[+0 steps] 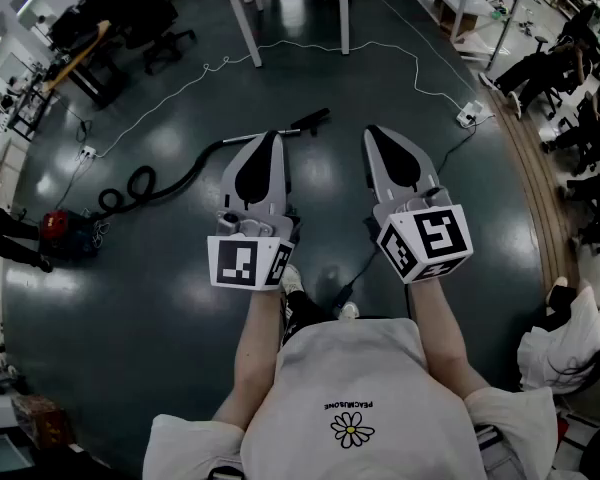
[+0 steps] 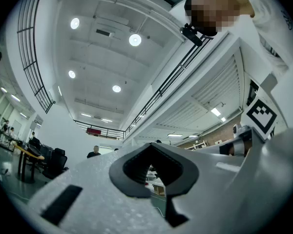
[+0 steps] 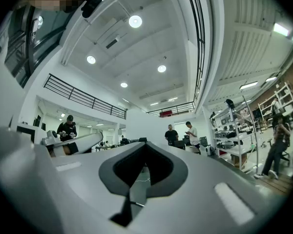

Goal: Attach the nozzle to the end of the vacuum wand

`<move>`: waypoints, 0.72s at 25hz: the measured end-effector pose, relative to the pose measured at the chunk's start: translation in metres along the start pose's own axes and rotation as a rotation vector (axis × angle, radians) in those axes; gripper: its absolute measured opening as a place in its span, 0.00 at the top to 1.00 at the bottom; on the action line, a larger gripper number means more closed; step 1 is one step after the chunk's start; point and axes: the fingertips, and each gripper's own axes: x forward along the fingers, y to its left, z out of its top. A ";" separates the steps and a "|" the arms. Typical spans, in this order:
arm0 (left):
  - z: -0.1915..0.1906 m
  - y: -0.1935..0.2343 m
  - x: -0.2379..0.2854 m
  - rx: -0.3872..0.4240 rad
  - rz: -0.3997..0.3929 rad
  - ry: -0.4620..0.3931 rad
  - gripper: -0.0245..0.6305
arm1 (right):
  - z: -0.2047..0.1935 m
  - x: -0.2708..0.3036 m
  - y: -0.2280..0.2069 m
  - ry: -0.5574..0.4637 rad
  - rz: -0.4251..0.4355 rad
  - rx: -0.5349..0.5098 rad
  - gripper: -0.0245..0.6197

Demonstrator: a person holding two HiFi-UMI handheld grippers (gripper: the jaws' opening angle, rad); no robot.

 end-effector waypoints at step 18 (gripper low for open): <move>-0.057 0.067 0.024 0.001 0.050 0.081 0.96 | -0.052 0.065 -0.022 0.103 0.068 -0.010 0.95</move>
